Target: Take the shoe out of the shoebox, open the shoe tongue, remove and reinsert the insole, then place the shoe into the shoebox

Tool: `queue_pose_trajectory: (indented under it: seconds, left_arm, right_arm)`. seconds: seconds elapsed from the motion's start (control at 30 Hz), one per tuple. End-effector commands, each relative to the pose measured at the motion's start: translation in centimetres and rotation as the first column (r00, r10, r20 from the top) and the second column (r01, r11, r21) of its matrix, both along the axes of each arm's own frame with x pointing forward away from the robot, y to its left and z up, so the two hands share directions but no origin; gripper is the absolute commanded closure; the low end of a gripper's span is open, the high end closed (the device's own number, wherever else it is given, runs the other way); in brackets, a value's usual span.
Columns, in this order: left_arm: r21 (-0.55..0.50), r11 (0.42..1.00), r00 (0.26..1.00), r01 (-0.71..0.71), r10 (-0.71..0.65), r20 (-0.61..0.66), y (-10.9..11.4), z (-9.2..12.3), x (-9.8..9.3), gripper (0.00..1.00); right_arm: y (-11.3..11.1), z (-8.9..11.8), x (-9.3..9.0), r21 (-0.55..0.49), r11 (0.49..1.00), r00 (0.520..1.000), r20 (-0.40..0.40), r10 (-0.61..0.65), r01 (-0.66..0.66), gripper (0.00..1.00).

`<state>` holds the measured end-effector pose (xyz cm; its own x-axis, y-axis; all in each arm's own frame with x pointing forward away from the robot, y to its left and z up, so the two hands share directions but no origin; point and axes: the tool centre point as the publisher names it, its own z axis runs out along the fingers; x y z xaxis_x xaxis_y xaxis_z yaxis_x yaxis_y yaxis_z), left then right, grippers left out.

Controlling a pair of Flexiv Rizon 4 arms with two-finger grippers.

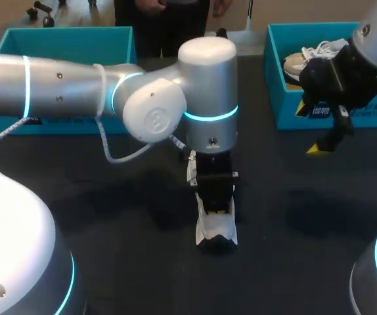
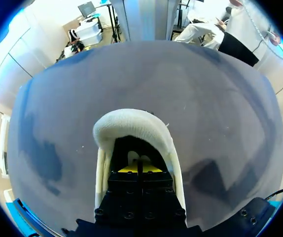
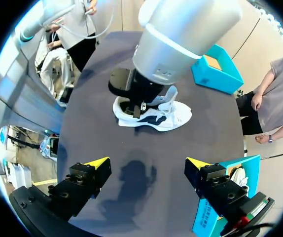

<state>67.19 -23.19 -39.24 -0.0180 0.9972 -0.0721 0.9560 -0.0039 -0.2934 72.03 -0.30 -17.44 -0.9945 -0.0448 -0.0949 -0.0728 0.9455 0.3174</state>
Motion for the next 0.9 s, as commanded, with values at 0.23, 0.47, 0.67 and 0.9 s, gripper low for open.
queue_pose_trajectory:
  seconds: [0.23,0.47,0.67,0.9]
  left_arm:
    - [-0.03,1.0,0.995,0.01,-0.007,0.098,0.8,2.4,0.5,1.0]
    - [-0.034,0.999,0.998,0.018,-0.015,0.063,0.4,1.9,-0.5,1.0]
    - [-0.023,1.0,1.0,0.017,-0.016,0.013,0.2,0.6,-1.3,1.0]
    - [-0.004,1.0,1.0,0.006,-0.006,0.019,0.0,-1.2,-1.3,1.0]
  right_arm:
    - [0.2,-0.1,0.1,-0.003,1.0,1.0,-0.002,-0.001,0.001,0.0]
    - [0.2,-0.1,0.1,-0.003,1.0,1.0,-0.002,-0.001,0.001,0.0]
    - [0.2,-0.1,0.1,-0.003,1.0,1.0,-0.002,-0.001,0.001,0.0]
    - [0.2,-0.1,0.1,-0.003,1.0,1.0,-0.002,-0.001,0.001,0.0]
